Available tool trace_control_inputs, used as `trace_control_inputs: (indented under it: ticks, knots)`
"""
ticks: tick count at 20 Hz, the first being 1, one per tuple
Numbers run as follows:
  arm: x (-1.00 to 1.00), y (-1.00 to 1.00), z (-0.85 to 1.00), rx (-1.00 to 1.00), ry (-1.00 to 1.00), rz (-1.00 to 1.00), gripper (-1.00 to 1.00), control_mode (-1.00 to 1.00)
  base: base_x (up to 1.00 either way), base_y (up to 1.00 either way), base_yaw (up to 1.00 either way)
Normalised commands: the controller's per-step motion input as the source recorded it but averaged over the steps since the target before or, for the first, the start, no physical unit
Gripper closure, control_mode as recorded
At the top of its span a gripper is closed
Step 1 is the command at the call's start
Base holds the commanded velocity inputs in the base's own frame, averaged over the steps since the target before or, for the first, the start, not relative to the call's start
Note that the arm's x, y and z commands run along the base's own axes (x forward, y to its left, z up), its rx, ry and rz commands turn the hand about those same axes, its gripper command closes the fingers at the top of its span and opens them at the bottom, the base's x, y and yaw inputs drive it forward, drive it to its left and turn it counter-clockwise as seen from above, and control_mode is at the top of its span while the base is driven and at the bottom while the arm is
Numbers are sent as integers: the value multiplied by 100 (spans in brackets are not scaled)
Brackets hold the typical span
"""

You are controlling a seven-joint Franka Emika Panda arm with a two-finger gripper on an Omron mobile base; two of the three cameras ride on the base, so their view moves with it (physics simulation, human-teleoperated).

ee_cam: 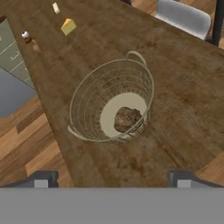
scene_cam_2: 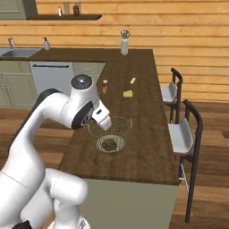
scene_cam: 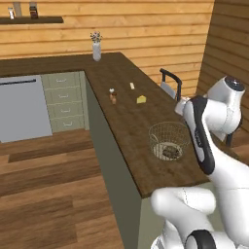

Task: Open the cabinet, pick up the bread from the cabinet and place it in the basket. Then move the basket to the dining counter.

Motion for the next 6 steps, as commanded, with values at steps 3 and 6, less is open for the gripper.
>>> trace_control_inputs:
  ticks: [3, 6]
  knots:
    - [-84, 93, 95, -8, -5, 1, -100, -100, 0, 0, 0]
    - [-67, 98, 40, -13, -4, 6, -100, -100, 0, 0, 0]
